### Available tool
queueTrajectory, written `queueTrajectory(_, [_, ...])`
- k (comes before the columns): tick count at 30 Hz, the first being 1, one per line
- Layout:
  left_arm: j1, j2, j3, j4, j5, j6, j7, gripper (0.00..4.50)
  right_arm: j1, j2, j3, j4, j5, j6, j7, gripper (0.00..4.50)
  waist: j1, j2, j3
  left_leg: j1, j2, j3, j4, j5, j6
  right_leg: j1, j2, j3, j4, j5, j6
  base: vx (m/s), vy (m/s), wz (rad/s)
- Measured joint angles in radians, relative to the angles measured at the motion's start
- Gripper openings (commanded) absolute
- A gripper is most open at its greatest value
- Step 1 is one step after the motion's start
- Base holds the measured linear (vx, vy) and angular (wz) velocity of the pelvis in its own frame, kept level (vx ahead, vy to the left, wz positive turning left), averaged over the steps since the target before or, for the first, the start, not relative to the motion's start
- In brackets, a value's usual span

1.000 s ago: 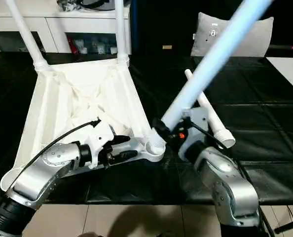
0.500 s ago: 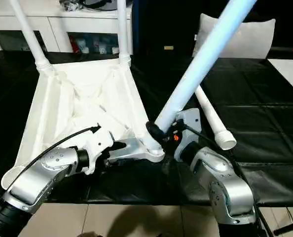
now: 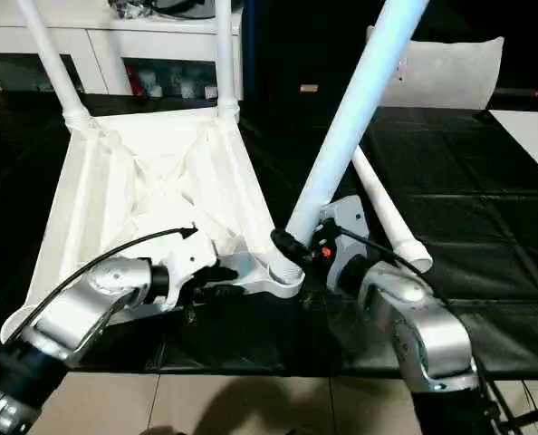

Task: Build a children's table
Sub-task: Insert table leg to table base

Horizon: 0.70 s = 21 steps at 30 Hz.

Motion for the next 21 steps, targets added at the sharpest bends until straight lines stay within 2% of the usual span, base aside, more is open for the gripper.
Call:
queueTrajectory(3, [-0.009,0.001,-0.007,0.016,0.002,-0.009,-0.009,0.86,-0.008,-0.009,0.004,0.003,-0.001,0.008,0.012,1.88,0.0,0.0,0.0,0.002,0.0,0.0,0.0,0.0,0.0,0.002,0.0,0.0,0.0,0.0,0.0,0.0,0.0,0.0])
queueTrajectory(6, [-0.015,0.002,-0.008,0.034,0.006,-0.016,-0.024,0.59,-0.028,-0.017,0.031,0.032,-0.01,0.016,0.034,1.88,-0.001,0.0,0.0,0.007,0.0,0.0,0.0,0.0,0.0,0.006,0.0,0.0,0.0,0.0,0.0,0.0,0.0,0.0])
queueTrajectory(11, [-0.022,0.003,-0.013,0.041,0.017,-0.022,-0.05,0.06,-0.057,-0.031,0.058,0.041,-0.01,0.043,0.072,1.88,-0.002,0.0,0.0,0.008,0.0,0.0,0.0,0.0,0.0,0.007,0.0,0.0,0.0,0.0,0.0,0.0,0.0,0.0])
queueTrajectory(21, [-0.021,0.033,-0.013,0.054,0.019,-0.107,-0.121,0.0,-0.105,-0.061,0.078,0.076,-0.015,0.058,0.12,1.88,-0.003,-0.001,0.0,0.007,0.0,0.0,-0.003,0.0,0.0,0.005,0.0,-0.001,0.0,-0.001,0.0,0.0,0.0,0.0])
